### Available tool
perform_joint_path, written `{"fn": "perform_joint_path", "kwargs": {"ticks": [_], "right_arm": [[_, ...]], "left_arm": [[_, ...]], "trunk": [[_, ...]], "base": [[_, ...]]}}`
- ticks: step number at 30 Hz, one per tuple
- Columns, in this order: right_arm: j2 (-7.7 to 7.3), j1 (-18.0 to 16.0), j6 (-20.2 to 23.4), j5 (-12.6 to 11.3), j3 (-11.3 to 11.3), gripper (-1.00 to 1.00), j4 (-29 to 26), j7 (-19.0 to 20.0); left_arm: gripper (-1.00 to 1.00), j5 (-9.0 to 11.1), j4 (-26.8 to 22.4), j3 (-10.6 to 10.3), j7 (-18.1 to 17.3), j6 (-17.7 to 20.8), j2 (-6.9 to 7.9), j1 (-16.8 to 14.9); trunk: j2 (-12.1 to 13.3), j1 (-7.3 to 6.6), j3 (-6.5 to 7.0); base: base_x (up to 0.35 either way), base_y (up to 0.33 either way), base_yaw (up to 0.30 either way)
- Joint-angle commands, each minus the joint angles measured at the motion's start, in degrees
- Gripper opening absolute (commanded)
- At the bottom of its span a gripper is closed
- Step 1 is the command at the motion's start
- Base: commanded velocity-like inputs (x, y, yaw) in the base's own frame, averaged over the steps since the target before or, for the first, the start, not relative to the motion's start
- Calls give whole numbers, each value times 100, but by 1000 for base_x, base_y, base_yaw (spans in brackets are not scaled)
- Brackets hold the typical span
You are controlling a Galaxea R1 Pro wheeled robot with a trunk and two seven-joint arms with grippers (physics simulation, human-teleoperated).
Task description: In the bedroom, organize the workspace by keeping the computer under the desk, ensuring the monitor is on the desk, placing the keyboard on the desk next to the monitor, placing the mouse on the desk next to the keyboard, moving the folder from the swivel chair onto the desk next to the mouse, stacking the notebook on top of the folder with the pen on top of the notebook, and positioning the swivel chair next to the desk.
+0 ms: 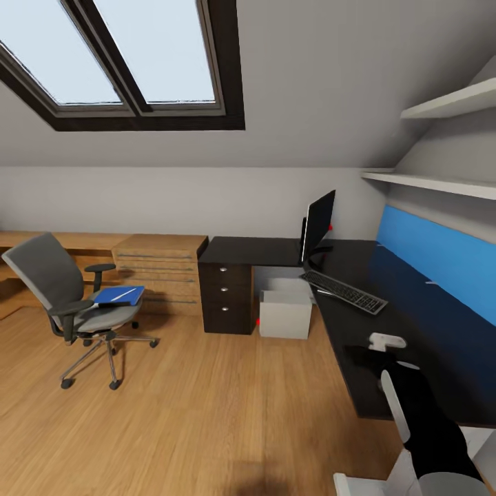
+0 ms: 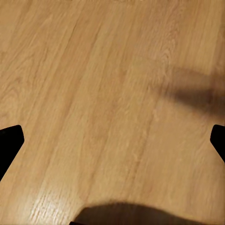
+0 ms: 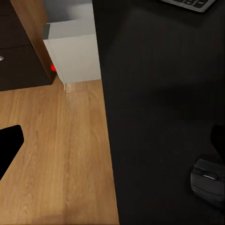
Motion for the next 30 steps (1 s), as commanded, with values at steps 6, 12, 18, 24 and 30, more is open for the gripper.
{"fn": "perform_joint_path", "kwargs": {"ticks": [6, 12, 18, 24, 30], "right_arm": [[-322, -4, 39, -12, 2, 100, 68, 226], [-769, -4, 35, -4, -22, 100, 416, 746], [-928, -8, 34, 14, -24, 100, 608, 837], [-946, -70, -2, 68, 21, 100, 1271, 856], [-948, -82, -39, 157, 57, 100, 1429, 939]], "left_arm": [[100, 37, 3, 15, -15, -23, 8, -4], [100, 36, 3, 15, -16, -23, 13, -4], [100, 36, 3, 15, -16, -23, 13, -4], [100, 42, 3, 19, -14, -23, 20, -4], [100, 45, 3, 23, -13, -23, 22, -4]], "trunk": [[-4, 0, -7], [-4, 0, -7], [-4, 0, -7], [-4, 0, -7], [-4, 0, -7]], "base": [[0, -18, 0], [0, -227, 0], [0, -302, 0], [0, -196, 0], [0, -32, 0]]}}
